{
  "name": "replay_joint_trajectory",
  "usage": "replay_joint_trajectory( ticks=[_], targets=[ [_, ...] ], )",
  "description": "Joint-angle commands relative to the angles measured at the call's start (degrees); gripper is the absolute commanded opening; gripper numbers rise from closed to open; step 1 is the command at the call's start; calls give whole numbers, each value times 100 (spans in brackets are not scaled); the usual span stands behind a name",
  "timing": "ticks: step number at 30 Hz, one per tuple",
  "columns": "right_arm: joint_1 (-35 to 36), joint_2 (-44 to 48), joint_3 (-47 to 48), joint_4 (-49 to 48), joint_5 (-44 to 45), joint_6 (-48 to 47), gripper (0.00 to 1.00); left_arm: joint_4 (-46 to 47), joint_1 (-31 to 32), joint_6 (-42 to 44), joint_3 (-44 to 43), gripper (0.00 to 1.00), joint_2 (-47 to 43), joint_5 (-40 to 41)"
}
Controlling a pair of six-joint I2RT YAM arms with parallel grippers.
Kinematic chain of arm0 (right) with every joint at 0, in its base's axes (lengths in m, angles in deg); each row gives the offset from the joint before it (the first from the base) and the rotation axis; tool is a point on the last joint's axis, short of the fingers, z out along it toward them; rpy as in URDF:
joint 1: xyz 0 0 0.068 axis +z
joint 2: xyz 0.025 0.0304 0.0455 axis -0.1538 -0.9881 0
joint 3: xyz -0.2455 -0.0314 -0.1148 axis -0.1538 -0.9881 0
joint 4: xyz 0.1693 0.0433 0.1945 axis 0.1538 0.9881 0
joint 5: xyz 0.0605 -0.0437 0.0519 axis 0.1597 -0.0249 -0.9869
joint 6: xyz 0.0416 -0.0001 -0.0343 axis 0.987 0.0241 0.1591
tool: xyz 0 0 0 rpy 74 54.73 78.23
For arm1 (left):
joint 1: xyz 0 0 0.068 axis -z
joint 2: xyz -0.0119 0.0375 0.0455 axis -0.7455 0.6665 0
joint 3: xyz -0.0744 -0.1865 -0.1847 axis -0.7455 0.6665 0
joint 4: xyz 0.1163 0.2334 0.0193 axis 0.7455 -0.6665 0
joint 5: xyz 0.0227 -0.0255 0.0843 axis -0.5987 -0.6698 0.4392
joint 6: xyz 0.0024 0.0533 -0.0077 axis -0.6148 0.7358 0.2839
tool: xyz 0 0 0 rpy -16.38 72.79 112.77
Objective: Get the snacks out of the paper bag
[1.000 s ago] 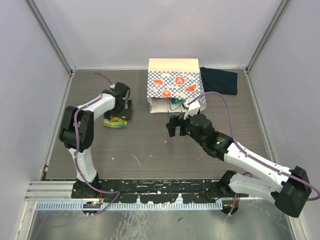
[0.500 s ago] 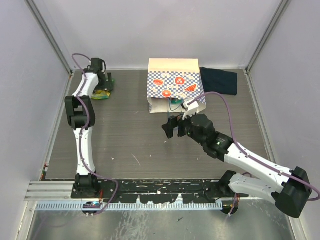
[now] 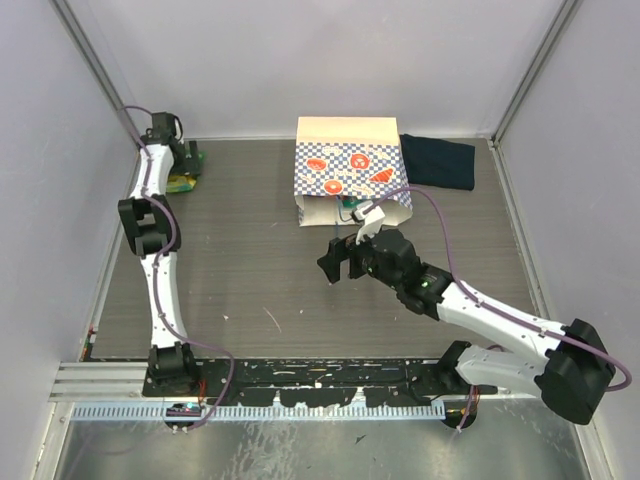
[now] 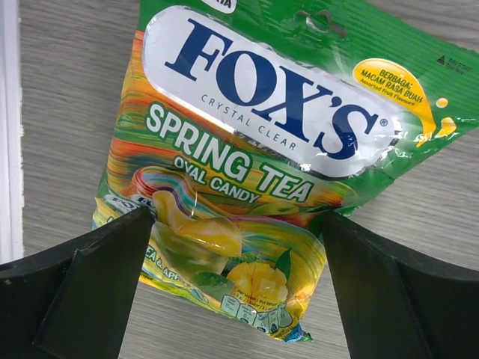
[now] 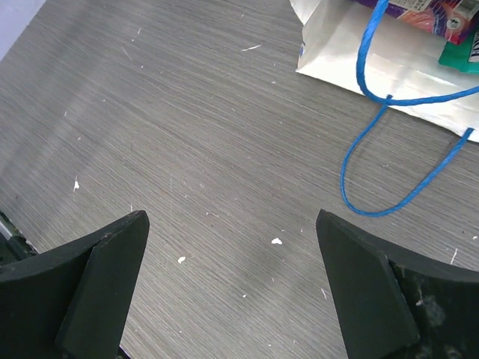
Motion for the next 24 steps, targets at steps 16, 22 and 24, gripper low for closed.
replay_joint_trajectory(
  ticks=[16,22,24],
  targets=[
    [-894,-277,-111,-1000,-71,812,100,2753,1892,815,5351,98,-5705,-438],
    [-2056,148,-778,-876,126,2641,100,3464,3711,2340,6009,98,-6041,-1196],
    [-2364,361,-842,-369,344,3035,100,3315,3994,2592,5784,98,-5744,-1399]
  ],
)
